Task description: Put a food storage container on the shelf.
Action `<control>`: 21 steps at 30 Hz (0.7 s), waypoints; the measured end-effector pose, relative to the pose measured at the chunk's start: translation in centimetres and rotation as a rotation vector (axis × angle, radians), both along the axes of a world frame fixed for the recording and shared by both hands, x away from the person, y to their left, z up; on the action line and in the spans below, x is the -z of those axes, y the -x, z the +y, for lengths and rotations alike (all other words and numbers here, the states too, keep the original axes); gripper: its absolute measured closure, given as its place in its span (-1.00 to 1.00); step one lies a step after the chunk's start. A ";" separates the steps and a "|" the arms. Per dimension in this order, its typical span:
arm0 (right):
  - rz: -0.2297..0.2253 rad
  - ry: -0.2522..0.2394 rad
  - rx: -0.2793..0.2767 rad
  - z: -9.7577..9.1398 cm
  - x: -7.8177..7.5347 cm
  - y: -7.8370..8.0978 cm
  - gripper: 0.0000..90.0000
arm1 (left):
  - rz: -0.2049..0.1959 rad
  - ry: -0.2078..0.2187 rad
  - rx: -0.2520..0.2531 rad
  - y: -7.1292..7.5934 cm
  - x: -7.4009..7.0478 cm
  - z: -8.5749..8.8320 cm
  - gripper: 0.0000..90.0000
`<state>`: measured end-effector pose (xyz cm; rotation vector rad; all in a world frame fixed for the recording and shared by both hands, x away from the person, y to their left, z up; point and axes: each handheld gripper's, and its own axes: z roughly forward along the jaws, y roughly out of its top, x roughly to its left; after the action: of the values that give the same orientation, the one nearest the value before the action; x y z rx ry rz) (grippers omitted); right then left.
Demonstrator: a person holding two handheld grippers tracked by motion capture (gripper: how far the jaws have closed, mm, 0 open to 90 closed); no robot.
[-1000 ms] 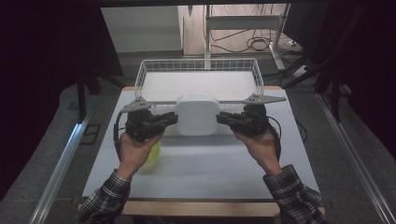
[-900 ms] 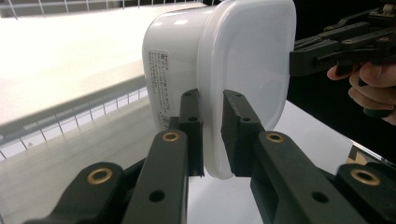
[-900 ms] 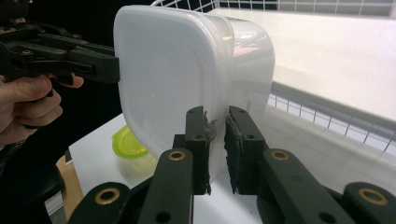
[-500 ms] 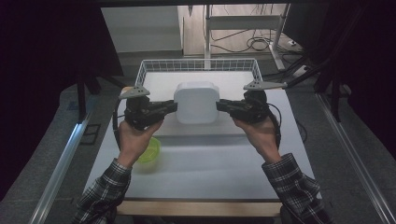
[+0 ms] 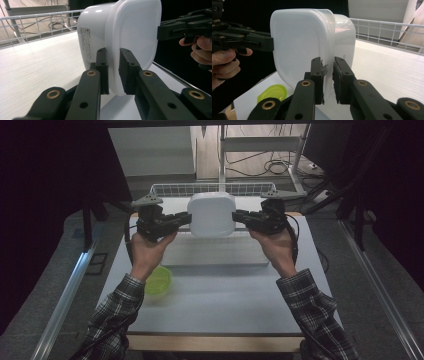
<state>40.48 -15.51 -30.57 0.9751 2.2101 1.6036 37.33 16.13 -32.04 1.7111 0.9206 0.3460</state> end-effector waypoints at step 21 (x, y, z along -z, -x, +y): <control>0.008 0.003 0.031 0.6 0.2 -2.4 0.54 | -0.050 0.002 -0.001 -2.3 0.3 -0.5 0.46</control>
<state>42.84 -14.89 -30.73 1.0123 2.1911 1.5852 39.65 15.68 -32.35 1.6924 0.8855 0.3864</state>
